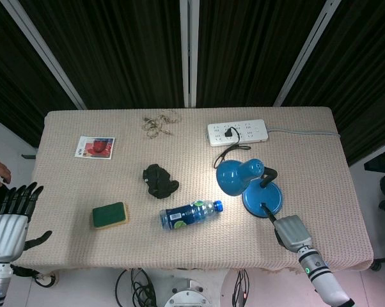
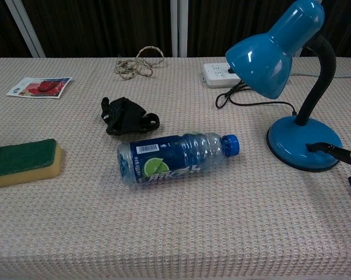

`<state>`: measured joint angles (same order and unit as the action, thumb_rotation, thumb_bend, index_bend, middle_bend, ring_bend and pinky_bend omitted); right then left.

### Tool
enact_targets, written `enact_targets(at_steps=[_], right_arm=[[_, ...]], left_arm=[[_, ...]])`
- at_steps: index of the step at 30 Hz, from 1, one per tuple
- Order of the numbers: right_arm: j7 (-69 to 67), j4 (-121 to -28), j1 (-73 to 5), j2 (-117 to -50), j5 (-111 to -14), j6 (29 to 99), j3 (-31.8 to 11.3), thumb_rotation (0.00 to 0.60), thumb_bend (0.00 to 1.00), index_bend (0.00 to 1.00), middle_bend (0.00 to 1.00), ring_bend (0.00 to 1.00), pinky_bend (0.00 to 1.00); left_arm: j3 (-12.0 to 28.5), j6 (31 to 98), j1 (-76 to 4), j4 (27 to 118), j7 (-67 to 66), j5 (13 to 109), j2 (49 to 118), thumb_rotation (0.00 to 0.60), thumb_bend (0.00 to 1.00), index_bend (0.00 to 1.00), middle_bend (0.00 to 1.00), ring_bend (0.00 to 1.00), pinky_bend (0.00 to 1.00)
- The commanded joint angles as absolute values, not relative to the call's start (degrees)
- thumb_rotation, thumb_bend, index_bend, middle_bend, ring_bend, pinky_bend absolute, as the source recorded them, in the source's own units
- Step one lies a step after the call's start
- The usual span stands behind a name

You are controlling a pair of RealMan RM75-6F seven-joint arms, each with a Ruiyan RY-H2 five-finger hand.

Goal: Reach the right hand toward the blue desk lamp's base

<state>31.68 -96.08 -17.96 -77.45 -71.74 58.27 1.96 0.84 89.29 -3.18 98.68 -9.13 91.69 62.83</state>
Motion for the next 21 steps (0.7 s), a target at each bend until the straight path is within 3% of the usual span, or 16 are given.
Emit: enact_targets(at_steps=[1,7,14,18,21], right_arm=[[31.7,-95.8,-17.8,-77.7,-71.8,58.7,2.4,0.600,0.75,0.00,0.98,0.87,0.76],[30.2,-95.3,-17.3,-78.2,-73.3,60.8,2.6,0.600,0.75,0.00,0.98,0.87,0.76],[25.1,-98.1,-13.9,-74.0,-82.7,72.3,2.6,0.600,0.74,0.00,0.98,0.87,0.76],[18.9,-99.5,-10.1,-68.3,-86.6,80.4,3.1,0.600,0.66,0.00,0.98,0.87,0.76],[13.5,-97.8,-6.6,-65.2,-87.2,87.4,2.1,0.600,0.53,0.03,0.98,0.87,0.76]], left_arm=[[0.8,89.4,-3.1,98.6,-9.0,91.8,62.8,0.600,0.00,0.00,0.00,0.00,0.00],[0.8,89.4,-3.2,98.6,-9.0,92.0,62.8,0.600,0.00,0.00,0.00,0.00,0.00],[0.8,89.6,-3.1,99.0,-9.2,92.0,62.6,0.600,0.00,0.00,0.00,0.00,0.00],[0.8,89.4,-3.2,98.9,-9.1,92.0,62.7,0.600,0.00,0.00,0.00,0.00,0.00],[0.7,89.5,-3.2,98.9,-9.0,92.4,63.0,0.600,0.00,0.00,0.00,0.00,0.00]])
